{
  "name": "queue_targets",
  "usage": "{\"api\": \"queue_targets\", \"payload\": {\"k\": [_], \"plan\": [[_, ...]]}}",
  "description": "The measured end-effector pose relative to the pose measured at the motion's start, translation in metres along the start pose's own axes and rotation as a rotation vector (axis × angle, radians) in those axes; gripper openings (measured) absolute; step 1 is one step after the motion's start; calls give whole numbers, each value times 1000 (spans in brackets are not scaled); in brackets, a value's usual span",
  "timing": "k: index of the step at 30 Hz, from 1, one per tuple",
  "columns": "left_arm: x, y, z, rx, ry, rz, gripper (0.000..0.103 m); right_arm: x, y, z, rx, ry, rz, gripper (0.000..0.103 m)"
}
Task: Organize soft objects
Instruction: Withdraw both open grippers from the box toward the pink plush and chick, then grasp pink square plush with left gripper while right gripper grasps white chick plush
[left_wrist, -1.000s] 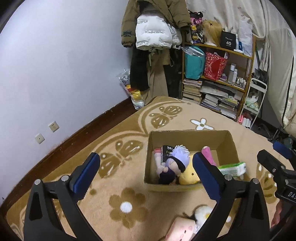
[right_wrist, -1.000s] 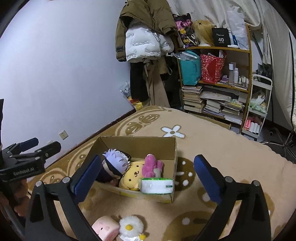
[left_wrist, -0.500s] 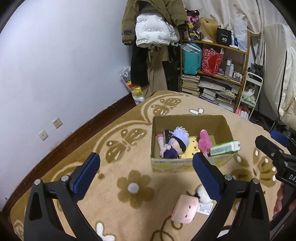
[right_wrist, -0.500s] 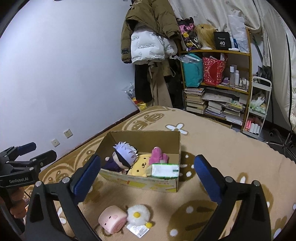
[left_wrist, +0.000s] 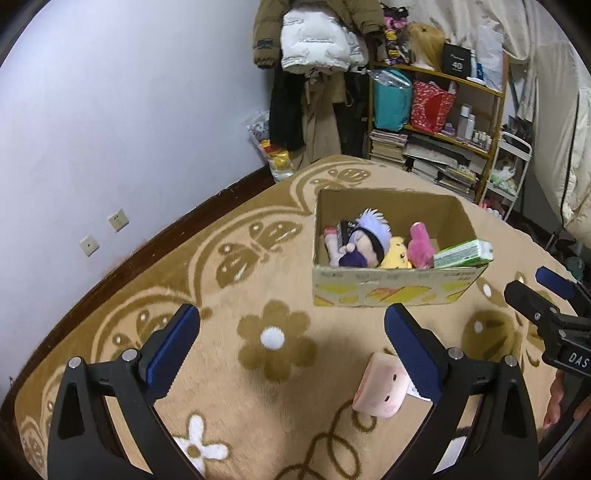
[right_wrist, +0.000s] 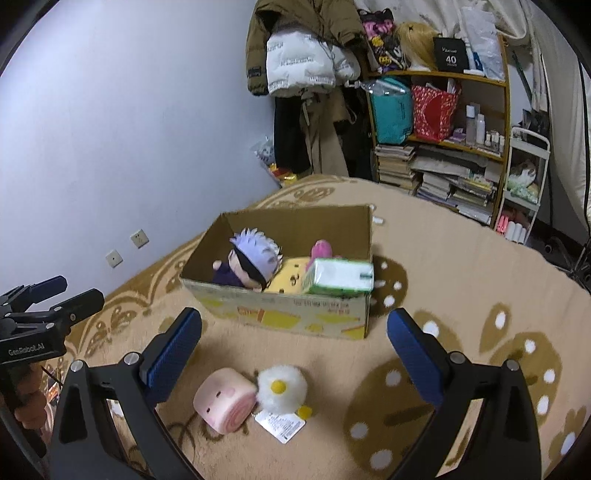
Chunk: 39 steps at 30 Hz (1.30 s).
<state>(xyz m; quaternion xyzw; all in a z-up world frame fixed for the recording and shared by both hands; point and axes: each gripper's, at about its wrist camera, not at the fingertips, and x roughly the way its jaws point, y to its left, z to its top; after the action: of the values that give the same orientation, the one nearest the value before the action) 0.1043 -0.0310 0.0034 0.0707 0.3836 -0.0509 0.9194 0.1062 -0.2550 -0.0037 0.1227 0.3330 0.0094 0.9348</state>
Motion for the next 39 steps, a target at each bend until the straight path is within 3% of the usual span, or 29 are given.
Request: {"api": "queue_targets", "payload": {"k": [6, 22, 39], "plan": [[17, 0, -21, -23, 36, -31, 99, 13, 0, -17, 4, 33, 12, 103], [43, -25, -52, 37, 106, -85, 99, 51, -16, -56, 33, 119, 7, 103], [66, -54, -68, 122, 168, -115, 99, 90, -22, -72, 27, 194, 41, 103]]}}
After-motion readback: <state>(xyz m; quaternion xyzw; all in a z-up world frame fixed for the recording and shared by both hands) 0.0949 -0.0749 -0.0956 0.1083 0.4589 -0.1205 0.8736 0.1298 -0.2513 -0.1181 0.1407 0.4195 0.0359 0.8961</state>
